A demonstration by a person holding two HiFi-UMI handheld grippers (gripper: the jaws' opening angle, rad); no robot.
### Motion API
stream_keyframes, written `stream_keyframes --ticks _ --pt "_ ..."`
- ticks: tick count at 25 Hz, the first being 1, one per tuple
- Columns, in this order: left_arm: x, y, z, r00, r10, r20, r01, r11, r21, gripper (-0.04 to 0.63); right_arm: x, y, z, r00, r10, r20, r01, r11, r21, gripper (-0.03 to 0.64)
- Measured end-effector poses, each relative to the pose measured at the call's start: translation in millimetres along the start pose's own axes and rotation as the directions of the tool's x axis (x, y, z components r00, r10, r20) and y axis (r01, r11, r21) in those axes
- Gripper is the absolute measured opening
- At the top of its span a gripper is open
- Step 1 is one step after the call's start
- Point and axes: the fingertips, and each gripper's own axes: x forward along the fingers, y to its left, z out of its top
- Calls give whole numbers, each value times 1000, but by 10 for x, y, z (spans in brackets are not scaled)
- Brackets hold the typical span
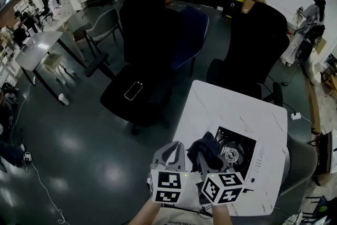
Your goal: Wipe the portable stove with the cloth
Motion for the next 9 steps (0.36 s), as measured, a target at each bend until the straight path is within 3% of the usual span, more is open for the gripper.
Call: stream_keyframes --ticks 9 --pt "-3 -109 2 1000 -15 6 15 1000 8 23 -48 -15 -36 1000 1 7 -1 1000 5 81"
